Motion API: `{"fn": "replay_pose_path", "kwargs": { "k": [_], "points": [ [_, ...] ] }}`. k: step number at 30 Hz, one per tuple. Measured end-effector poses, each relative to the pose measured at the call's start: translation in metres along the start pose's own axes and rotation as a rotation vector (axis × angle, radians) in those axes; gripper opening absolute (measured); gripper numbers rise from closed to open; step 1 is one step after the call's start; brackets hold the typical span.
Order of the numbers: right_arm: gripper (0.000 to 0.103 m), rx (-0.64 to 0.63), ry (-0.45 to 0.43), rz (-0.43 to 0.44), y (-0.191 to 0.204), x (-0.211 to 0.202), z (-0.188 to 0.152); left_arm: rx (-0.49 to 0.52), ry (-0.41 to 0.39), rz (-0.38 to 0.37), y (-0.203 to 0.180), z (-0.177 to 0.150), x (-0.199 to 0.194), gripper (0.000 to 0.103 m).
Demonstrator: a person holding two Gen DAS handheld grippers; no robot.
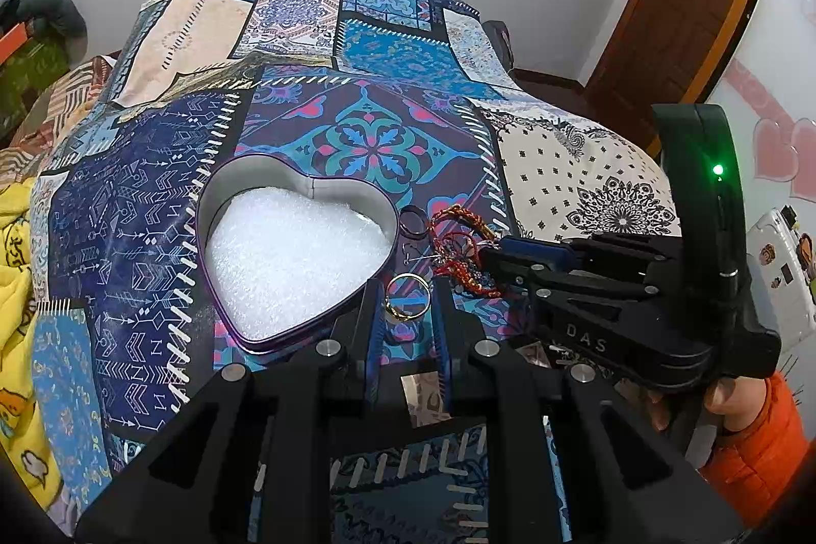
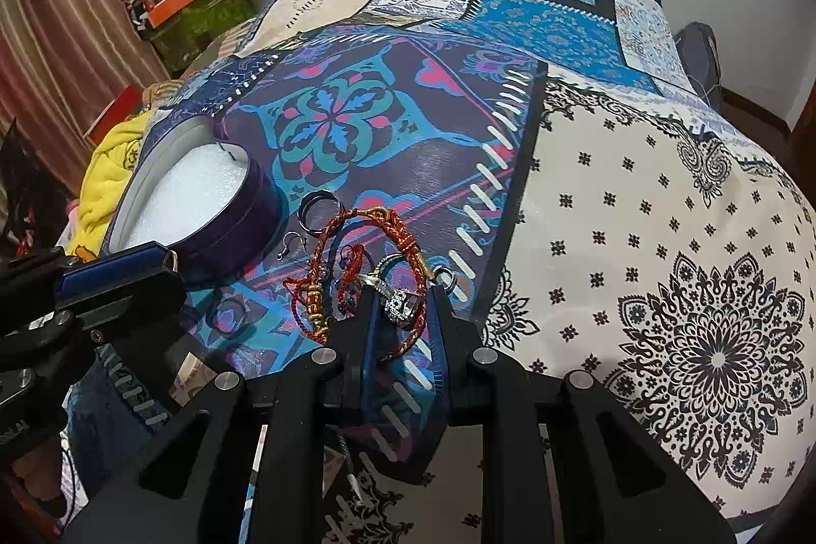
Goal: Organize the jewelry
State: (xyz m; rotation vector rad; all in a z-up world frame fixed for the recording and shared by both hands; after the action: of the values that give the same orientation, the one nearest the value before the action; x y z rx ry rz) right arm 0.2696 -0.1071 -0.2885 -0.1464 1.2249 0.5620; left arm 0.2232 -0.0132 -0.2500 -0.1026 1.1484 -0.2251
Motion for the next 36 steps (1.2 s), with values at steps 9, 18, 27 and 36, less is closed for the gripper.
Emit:
{"fn": "replay_pose_path", "kwargs": {
  "k": [9, 18, 27, 36],
  "points": [
    [0.012, 0.001, -0.031, -0.014, 0.001, -0.014, -0.005, -0.002, -0.012, 0.003, 0.000, 0.000, -0.010, 0.017],
    [0.011, 0.008, -0.071, -0.021, -0.002, -0.034, -0.009, 0.007, -0.031, 0.006, -0.007, 0.000, -0.021, 0.017],
    [0.010, 0.017, -0.041, -0.078, -0.015, -0.038, -0.026, 0.010, -0.034, 0.003, -0.009, -0.002, -0.026, 0.017],
    [0.014, 0.015, -0.048, -0.003, -0.010, -0.045, -0.022, 0.006, -0.020, 0.005, -0.007, -0.004, -0.020, 0.017]
  ]
}}
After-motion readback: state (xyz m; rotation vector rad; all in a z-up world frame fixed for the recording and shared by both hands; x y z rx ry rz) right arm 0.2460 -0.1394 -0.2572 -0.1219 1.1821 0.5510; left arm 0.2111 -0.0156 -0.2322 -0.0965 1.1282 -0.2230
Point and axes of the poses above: each gripper's, at about its wrist camera, not at the fingertips, and x roughly the way its jaws point, y to its left, z to its top, the point moved 6 cm from there along x, roughly the way its jaws point, and after that the axes turned 14 degrees about y, right-handed, at the moved point
